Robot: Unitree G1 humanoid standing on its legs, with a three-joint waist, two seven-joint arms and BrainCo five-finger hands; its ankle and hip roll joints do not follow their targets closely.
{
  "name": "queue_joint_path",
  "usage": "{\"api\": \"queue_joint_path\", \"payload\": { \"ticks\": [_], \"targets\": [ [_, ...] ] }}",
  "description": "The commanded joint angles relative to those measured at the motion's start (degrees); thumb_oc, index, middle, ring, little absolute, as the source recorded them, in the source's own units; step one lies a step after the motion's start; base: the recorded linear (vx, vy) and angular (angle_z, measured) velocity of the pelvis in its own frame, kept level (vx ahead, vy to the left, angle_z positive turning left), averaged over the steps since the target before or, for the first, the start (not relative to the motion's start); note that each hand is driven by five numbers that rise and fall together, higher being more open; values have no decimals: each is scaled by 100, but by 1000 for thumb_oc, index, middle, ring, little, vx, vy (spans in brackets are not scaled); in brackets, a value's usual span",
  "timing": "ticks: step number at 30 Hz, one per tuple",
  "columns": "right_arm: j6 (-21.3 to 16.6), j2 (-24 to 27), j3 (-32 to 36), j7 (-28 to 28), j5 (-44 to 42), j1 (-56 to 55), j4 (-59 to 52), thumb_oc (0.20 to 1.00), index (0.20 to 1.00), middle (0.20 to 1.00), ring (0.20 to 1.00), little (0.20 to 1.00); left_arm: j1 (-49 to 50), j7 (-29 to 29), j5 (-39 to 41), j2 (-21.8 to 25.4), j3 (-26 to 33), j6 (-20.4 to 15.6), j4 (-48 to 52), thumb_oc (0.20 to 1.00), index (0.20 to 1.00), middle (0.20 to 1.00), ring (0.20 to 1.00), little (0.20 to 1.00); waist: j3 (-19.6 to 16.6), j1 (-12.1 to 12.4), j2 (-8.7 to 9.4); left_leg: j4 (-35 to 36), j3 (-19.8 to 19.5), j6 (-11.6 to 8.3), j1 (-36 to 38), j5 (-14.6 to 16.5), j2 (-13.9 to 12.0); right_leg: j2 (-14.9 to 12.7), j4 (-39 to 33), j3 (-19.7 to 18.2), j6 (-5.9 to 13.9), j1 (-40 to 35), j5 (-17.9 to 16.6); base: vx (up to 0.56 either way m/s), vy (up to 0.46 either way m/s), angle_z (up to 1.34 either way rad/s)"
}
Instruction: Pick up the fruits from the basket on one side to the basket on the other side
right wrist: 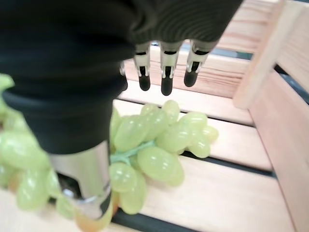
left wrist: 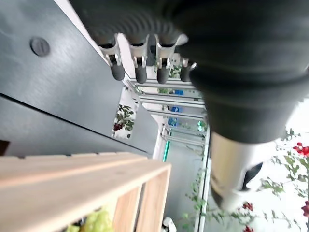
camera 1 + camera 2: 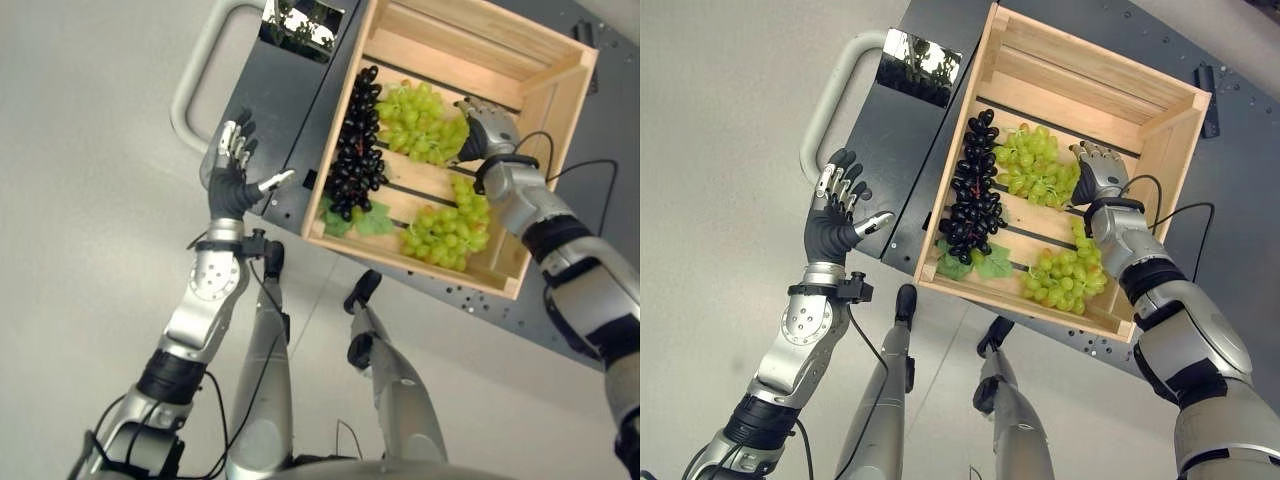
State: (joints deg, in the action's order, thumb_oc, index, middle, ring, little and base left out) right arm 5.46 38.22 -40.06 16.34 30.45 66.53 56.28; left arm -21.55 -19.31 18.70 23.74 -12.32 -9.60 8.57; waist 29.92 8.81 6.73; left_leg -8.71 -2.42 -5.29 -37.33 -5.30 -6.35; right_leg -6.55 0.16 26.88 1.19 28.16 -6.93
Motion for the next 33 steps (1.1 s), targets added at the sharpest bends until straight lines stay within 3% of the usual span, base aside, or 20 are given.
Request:
{"api": "queue_joint_path", "payload": {
  "ticks": [1, 7, 19, 33],
  "targets": [
    [14, 364, -436, -111, 244, 474, -296, 1000, 1000, 1000, 1000, 1000, 23, -78, -430, 94, -45, -383, 843, 1000, 1000, 1000, 1000, 1000, -12, -8, -158, -271, 14, -39, -12, 488, 115, -423, 672, -1, 743, -122, 752, 11, 8, 12],
    [28, 81, -237, -256, -181, 418, -395, 1000, 1000, 1000, 1000, 1000, -19, -89, -427, 111, -61, -350, 842, 1000, 1000, 1000, 1000, 1000, -12, -1, -169, -297, -66, -30, -65, 496, 165, -454, 711, 84, 745, -136, 773, 10, 5, 13],
    [-7, -585, -227, -149, -872, 803, 641, 1000, 1000, 1000, 1000, 1000, -159, -179, -253, 98, -228, -358, 876, 1000, 1000, 1000, 1000, 1000, -12, 83, -284, -234, -135, -22, -136, 430, 230, -514, 719, 149, 760, -85, 749, -1, 23, 2],
    [-32, -698, -359, -213, -930, 820, 1561, 1000, 1000, 1000, 1000, 1000, -232, -186, -213, 91, -360, -385, 962, 1000, 1000, 1000, 1000, 1000, -12, 131, -473, -142, -178, -18, -179, 365, 304, -546, 735, 181, 776, 3, 748, -3, 14, 5]
  ]
}}
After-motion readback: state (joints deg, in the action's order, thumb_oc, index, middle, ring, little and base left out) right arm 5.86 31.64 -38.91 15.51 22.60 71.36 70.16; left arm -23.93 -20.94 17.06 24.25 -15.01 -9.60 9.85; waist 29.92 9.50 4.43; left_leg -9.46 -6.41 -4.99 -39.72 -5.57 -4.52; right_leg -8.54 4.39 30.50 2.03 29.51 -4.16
